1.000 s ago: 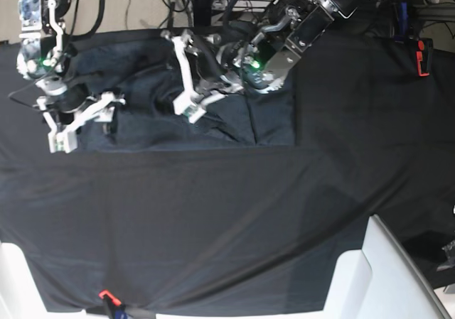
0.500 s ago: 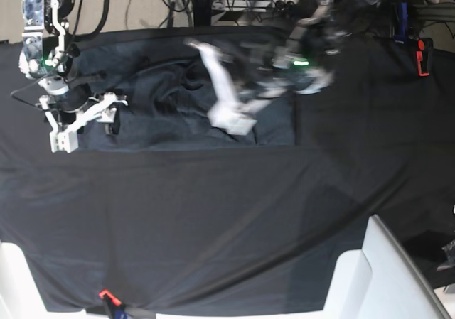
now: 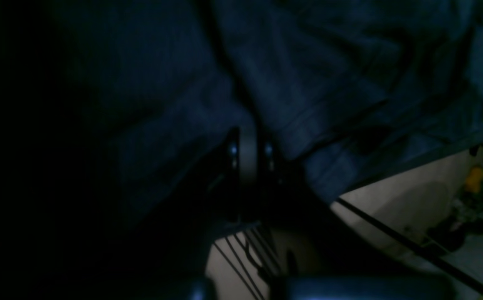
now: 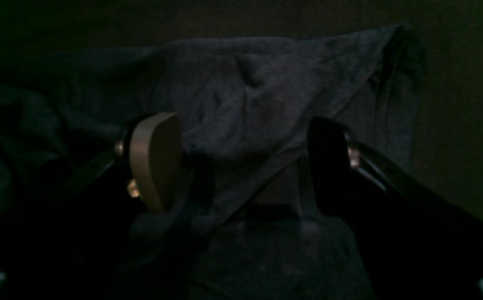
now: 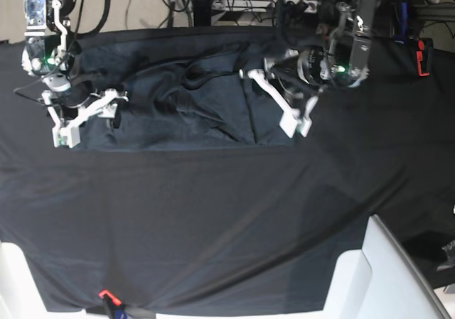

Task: Fold the T-shirt properly
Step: 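Pull the grasped fabric with the left gripper back toward its side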

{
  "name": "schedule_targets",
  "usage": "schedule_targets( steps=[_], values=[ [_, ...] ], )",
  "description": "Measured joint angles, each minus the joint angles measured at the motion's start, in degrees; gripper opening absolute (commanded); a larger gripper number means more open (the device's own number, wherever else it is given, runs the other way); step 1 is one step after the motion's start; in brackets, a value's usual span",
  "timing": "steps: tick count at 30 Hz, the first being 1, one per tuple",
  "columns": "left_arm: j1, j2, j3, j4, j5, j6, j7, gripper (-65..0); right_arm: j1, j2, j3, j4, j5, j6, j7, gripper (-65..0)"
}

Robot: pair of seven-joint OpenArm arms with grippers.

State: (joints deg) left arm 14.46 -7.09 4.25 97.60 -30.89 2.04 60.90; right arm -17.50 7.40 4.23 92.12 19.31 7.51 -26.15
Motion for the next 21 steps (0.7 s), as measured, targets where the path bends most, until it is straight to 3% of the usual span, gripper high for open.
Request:
schedule_targets(
  steps=[4,12,21],
  values=[
    [0.15,0.90,0.24,-2.82,0.28,6.91,-0.20,-65.0,0.00,0.00,0.02,0.00,0.00,0.00,0.02,-21.0],
    [-1.14,1.14,0.33,-3.17,0.00,7.02,-0.42,-65.0,0.00,0.00,0.00,0.00,0.00,0.00,0.04,-21.0],
    [-4.48,5.05,0.55,-7.93,-0.28,6.97,-0.66,-65.0,0.00,0.00,0.02,0.00,0.00,0.02,0.04,-21.0]
  ],
)
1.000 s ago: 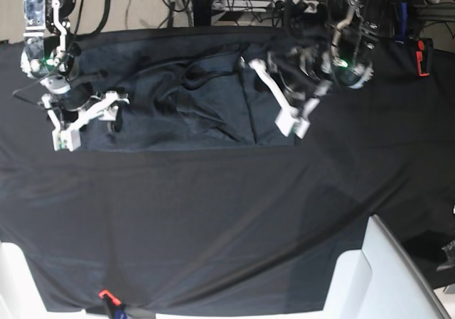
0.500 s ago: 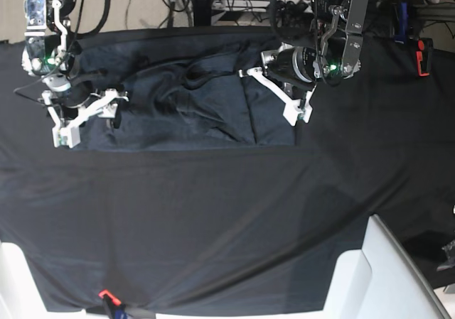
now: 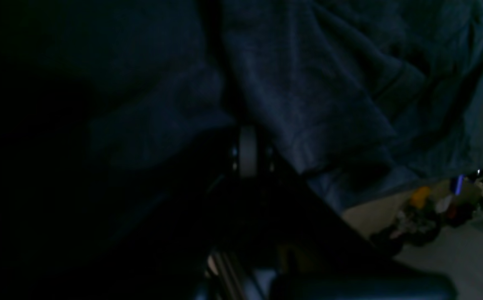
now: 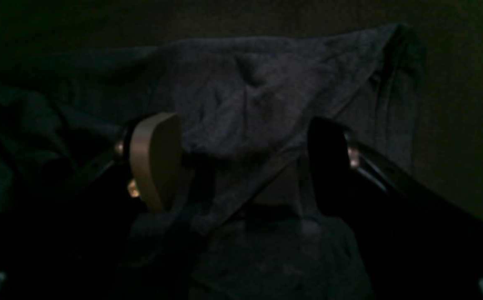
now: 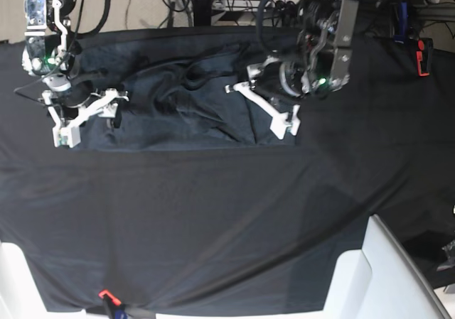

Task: Fold the T-shirt properly
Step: 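Pull the grasped fabric with the left gripper back toward its side, then press the left gripper onto the shirt and drag it outward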

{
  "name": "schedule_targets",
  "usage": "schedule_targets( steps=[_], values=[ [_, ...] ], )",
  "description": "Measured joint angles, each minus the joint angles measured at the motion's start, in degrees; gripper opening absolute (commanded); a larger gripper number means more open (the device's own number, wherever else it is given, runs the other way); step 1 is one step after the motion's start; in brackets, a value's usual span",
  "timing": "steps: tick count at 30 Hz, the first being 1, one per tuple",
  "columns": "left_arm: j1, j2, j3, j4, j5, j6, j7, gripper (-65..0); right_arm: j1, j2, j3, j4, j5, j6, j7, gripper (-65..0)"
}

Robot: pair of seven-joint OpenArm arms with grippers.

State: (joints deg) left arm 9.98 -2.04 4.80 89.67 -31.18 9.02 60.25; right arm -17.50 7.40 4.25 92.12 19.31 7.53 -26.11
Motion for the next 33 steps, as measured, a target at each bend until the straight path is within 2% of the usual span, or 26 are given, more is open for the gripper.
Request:
schedule_targets(
  steps=[12,20,30,33],
  values=[
    [-1.22,1.29,-0.20,-1.46,0.09,0.02,0.07,-65.0,0.00,0.02,0.31,-0.26,0.00,-0.02,0.00,-21.0],
    [-5.29,4.00,3.54,-6.62,0.13,0.02,-0.17,-65.0,0.74,0.02,0.31,-0.26,0.00,0.00,0.17,-21.0],
    [-12.20,6.14,3.45,-10.62,0.13,0.00,-0.24,-65.0,0.66,0.09,0.31,-0.28,0.00,-0.02,0.00,-21.0],
    [-14.23,6.58,4.39,-13.66,0.15,0.02,-2.89,-65.0,0.70,0.17,0.31,-0.28,0.00,-0.02,0.07,-21.0]
  ],
)
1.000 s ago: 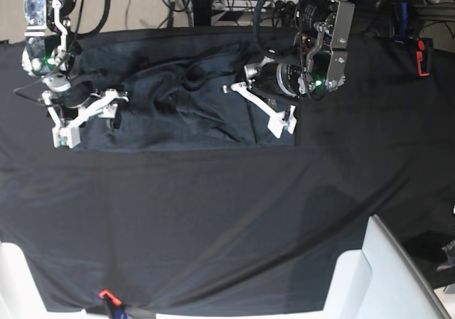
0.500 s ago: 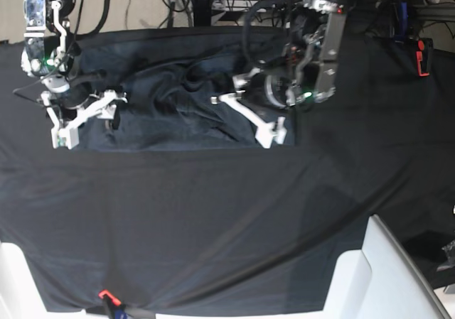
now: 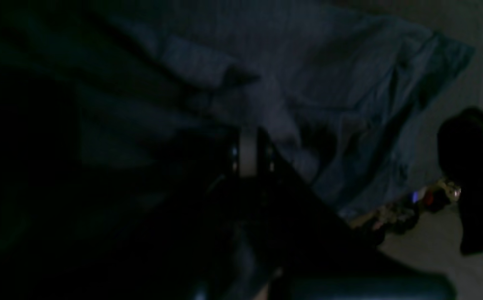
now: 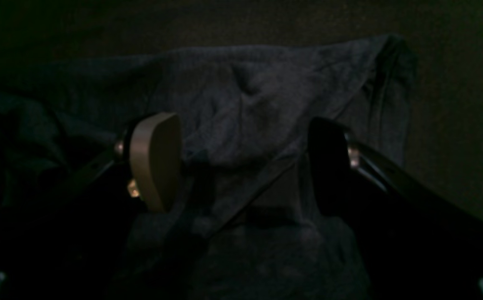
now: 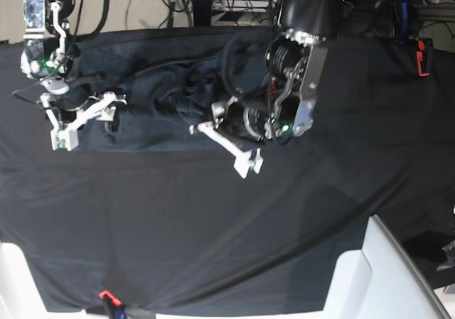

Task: Fold the T-shirt properly
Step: 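Press the left gripper onto the shirt and drag it outward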

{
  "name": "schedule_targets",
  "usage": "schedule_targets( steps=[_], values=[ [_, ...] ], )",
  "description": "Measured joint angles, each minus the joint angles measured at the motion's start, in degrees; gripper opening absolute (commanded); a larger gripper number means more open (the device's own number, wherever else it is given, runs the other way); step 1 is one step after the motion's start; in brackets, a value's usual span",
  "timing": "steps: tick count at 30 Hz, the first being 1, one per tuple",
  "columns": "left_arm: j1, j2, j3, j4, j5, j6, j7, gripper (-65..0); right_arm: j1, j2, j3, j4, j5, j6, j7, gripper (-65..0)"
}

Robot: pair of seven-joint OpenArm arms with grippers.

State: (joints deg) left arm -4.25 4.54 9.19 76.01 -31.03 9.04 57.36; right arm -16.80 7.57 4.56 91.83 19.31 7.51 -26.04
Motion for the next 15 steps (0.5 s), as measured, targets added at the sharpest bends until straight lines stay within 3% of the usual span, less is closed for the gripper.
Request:
schedule_targets(
  steps=[4,8,12,15],
  values=[
    [-1.51,0.11,3.50,-0.79,0.09,0.04,-0.79,-65.0,0.00,0.00,0.00,0.02,0.00,0.00,-0.04,-21.0],
    [2.62,0.04,2.82,9.99,-0.50,0.39,0.39,-65.0,-0.04,0.13,0.00,0.02,0.00,0.00,-0.04,-21.0],
    [10.47,-1.36,-3.78,18.62,0.02,9.14,4.28,-65.0,0.02,0.13,0.04,0.00,-0.07,0.02,-0.04,-21.0],
    [17.42,-4.96,-5.86,24.11,0.76,9.35,5.07,-65.0,0.07,0.17,0.11,0.00,0.00,0.00,0.07,-21.0]
  ],
)
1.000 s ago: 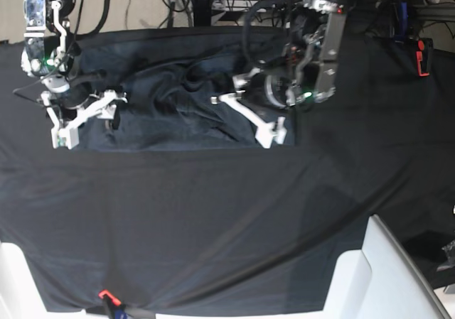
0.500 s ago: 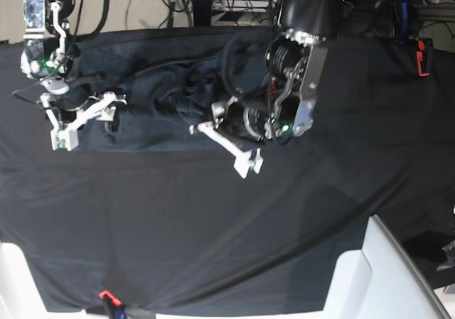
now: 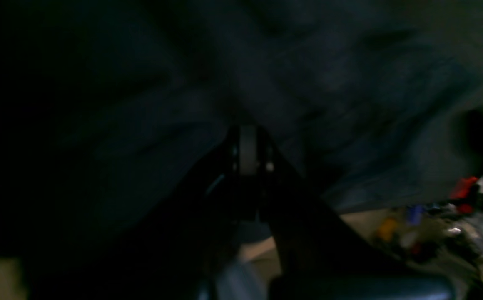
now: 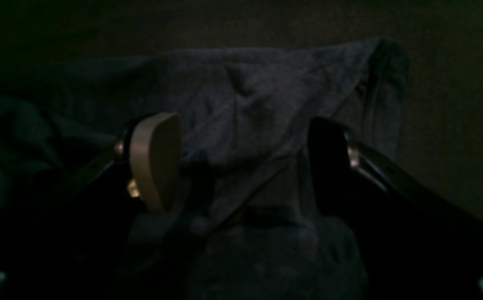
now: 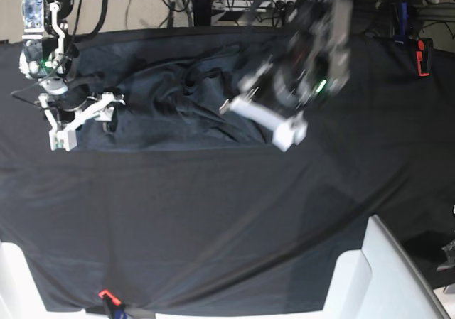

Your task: Fold the T-shirt properly

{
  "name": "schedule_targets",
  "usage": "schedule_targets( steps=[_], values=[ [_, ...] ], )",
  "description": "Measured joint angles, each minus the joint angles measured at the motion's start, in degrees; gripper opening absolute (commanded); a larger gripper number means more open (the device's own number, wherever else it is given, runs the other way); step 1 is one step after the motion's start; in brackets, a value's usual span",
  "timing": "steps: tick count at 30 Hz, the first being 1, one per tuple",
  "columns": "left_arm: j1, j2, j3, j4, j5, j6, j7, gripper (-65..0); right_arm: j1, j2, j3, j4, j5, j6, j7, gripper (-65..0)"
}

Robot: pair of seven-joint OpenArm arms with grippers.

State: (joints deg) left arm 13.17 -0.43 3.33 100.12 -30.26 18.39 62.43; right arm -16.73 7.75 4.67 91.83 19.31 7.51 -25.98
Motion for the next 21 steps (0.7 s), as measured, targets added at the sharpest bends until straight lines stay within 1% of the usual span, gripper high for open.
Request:
schedule_targets(
  steps=[2,5,8,12,14,17,21],
  values=[
    [2.21,-0.70,-0.50,1.44,0.07,-0.04,-0.26,-65.0,0.00,-0.20,-0.26,0.00,0.02,0.02,-0.20,-21.0],
    [3.34,-0.70,-0.11,1.40,-1.16,-0.39,-0.96,-65.0,0.02,-0.20,-0.39,0.00,0.00,0.02,-0.09,-21.0],
    [3.58,-0.92,-0.13,-0.83,-1.01,-0.35,-2.73,-65.0,0.00,-0.22,-0.39,0.00,0.00,0.00,-0.13,-21.0],
    [2.03,-1.11,0.35,-5.53,-0.83,-0.33,-3.89,-65.0,0.00,-0.22,-0.39,0.00,0.00,0.00,-0.13,-21.0],
    [1.57,-0.92,0.48,-7.02,-1.03,-0.37,-5.33,-65.0,-0.13,-0.22,-0.35,0.00,0.00,0.00,-0.15,-21.0],
    [0.92,-0.87,0.68,-7.96,-1.05,-0.35,-5.70,-65.0,-0.15,-0.20,-0.26,0.00,0.02,0.00,-0.11,-21.0],
    [-1.79,-1.01,3.96,-10.03,-1.07,-0.35,-6.32,-65.0,-0.15,-0.22,-0.28,0.00,0.00,0.00,-0.15,-21.0]
  ],
)
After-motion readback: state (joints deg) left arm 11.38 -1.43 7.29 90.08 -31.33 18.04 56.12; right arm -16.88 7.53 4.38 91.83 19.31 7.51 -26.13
